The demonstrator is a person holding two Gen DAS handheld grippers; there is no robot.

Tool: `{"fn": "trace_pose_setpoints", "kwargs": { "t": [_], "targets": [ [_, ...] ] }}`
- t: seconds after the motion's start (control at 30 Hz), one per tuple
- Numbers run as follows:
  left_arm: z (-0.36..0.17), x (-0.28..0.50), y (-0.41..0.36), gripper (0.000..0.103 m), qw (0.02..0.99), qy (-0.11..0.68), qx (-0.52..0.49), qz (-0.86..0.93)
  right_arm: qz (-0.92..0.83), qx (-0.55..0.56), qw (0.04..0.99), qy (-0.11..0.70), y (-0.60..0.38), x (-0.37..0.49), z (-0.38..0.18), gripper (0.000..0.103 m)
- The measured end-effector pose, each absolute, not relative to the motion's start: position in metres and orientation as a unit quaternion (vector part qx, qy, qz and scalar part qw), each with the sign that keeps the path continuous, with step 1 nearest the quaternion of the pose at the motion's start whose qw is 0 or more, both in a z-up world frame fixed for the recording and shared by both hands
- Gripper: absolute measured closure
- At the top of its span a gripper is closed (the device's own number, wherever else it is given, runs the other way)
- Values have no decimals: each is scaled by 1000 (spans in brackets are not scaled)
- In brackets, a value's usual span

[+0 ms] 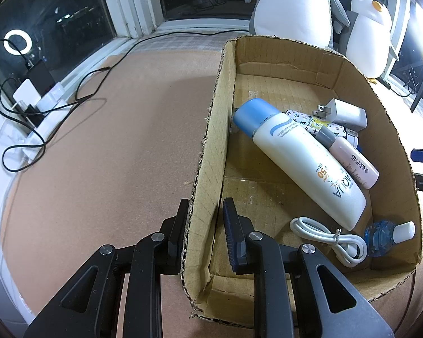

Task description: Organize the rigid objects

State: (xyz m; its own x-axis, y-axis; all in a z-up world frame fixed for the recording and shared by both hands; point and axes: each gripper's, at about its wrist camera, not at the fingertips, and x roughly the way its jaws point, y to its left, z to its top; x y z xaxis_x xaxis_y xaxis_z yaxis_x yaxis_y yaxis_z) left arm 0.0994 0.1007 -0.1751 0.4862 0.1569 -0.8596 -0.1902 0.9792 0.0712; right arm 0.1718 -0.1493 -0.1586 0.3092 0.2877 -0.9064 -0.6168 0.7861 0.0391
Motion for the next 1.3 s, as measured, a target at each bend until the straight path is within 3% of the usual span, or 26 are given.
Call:
{"fn": "trace_pose_setpoints", "kwargs": {
  "t": [0.8,0.97,1.3],
  "targets": [
    [-175,99,100,83,862,496,-18,100,310,-112,760,560,-142,168,-174,43],
    [-175,99,100,83,863,496,-20,98,310,-79,760,566,-139,154,-174,66],
    [-176,98,100,83,864,494,-24,94,237,-109,792,553,-119,155,-175,66]
  ]
}}
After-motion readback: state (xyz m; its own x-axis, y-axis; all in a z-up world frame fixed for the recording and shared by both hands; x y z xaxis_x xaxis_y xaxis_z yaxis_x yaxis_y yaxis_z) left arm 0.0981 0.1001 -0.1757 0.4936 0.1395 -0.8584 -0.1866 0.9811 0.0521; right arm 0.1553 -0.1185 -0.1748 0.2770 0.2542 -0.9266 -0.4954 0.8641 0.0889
